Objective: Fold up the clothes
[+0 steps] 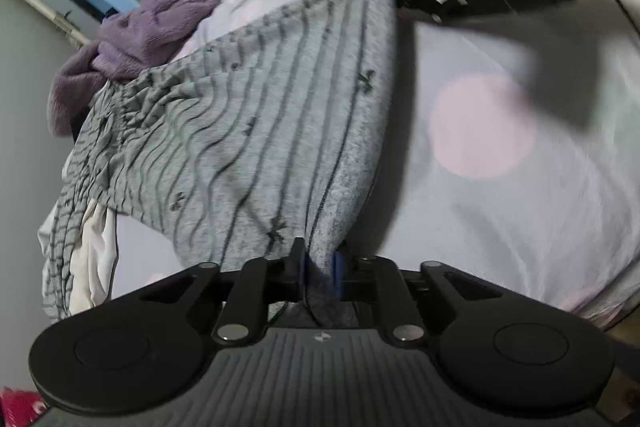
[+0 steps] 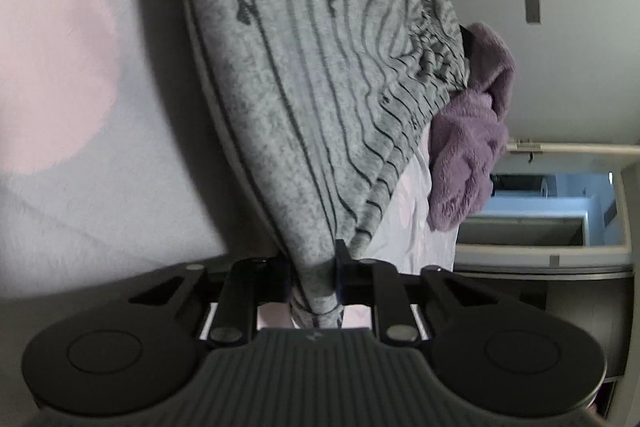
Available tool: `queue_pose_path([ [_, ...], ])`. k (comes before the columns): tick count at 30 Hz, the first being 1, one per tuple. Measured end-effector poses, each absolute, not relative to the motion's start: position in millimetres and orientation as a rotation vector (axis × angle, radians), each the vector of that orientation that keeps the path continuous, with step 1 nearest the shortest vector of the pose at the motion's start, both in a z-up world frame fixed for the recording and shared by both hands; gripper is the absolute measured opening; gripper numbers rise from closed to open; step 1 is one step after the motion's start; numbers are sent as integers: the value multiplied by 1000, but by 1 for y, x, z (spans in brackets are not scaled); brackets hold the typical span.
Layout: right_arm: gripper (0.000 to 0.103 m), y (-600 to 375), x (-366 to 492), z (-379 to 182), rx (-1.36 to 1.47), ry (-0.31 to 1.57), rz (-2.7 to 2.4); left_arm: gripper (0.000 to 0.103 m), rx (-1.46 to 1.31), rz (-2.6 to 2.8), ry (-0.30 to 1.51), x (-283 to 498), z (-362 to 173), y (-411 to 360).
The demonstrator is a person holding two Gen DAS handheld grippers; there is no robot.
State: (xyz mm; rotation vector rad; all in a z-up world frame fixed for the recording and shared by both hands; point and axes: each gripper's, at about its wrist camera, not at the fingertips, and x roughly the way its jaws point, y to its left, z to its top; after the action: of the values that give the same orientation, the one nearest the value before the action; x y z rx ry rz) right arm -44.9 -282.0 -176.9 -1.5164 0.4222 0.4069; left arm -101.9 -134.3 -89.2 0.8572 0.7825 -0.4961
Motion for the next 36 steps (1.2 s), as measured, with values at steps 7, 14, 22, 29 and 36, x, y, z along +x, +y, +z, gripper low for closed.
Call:
queue_pose_path([
  [7,17,-268,-35,-101,-1238,478,295,8,650,-546,721,-76,19,-82],
  [14,15,-260,-36,26,-977,474,257,8,507,-685,653,-39,155,-36],
  [22,15,-255,-80,190,-837,420,194,7,391,-795,494,-14,286,-6],
  [29,15,-267,-107,262,-752,412,52,7,300,-888,450,30,327,-40],
  [36,15,-301,-87,262,-713,449,-206,7,292,-925,422,69,334,-122],
])
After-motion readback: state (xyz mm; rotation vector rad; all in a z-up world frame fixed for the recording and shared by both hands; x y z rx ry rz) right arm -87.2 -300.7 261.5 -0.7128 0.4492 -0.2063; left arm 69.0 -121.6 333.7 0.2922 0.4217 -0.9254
